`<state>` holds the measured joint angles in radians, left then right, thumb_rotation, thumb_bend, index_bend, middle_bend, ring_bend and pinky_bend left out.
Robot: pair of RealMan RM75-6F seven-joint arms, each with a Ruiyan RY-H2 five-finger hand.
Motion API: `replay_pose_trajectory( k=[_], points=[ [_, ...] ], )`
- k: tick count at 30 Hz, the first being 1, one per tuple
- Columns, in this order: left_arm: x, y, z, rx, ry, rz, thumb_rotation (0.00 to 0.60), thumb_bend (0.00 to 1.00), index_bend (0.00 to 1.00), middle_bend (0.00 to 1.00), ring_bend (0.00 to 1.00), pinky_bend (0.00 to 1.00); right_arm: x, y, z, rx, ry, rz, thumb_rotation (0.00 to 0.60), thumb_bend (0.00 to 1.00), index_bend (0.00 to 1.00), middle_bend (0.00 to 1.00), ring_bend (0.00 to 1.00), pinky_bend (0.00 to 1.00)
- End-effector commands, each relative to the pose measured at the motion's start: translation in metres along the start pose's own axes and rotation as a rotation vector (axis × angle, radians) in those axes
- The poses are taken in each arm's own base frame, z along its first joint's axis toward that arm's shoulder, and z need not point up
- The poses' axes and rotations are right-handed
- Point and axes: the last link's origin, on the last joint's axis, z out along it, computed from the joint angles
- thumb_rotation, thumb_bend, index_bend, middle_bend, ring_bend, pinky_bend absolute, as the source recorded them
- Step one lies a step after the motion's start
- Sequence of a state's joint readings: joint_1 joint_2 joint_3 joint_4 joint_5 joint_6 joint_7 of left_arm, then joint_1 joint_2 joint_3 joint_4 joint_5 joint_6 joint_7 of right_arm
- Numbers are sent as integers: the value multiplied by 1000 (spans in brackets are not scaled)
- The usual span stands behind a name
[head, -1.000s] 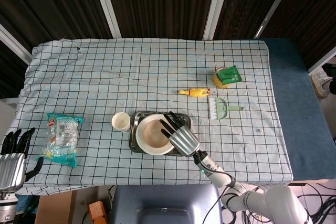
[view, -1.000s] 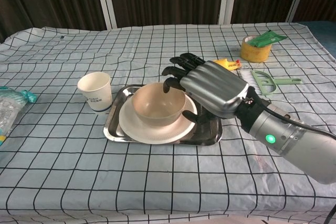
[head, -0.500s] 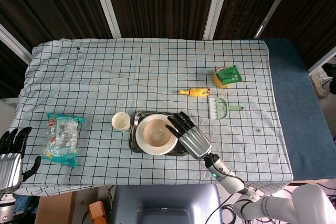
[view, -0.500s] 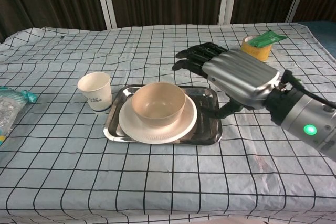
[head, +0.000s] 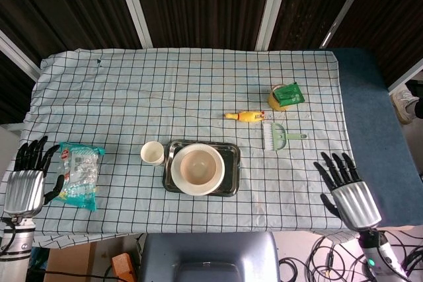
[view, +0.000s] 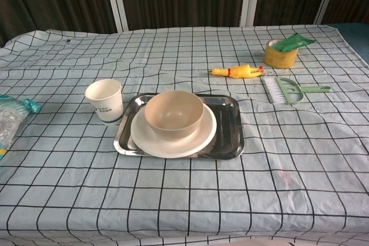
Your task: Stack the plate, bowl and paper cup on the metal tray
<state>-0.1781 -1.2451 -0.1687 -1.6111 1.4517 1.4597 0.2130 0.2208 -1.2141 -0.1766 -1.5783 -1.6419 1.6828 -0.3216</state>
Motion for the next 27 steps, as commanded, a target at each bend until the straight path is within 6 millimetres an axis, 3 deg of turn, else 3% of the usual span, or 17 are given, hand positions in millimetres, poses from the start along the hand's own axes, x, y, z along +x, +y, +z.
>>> replay_pose_trajectory(
  k=[1, 6, 13, 27],
  points=[
    [-14, 25, 37, -26, -82, -28, 600, 378, 231, 34, 0, 37, 8, 23, -22, -45, -1, -18, 600, 235, 129, 1, 0, 0],
    [-35, 55, 62, -66, -146, -51, 600, 376, 266, 43, 0, 35, 16, 32, -19, -72, 36, 3, 600, 234, 134, 0, 0, 0],
    [-64, 87, 80, -124, -189, -102, 600, 377, 302, 64, 0, 37, 22, 35, -18, -95, 96, -19, 600, 234, 136, 0, 0, 0],
    [-89, 120, 70, -233, -199, -89, 600, 372, 291, 77, 0, 40, 36, 42, -21, -119, 120, 29, 600, 235, 136, 0, 0, 0]
  ],
)
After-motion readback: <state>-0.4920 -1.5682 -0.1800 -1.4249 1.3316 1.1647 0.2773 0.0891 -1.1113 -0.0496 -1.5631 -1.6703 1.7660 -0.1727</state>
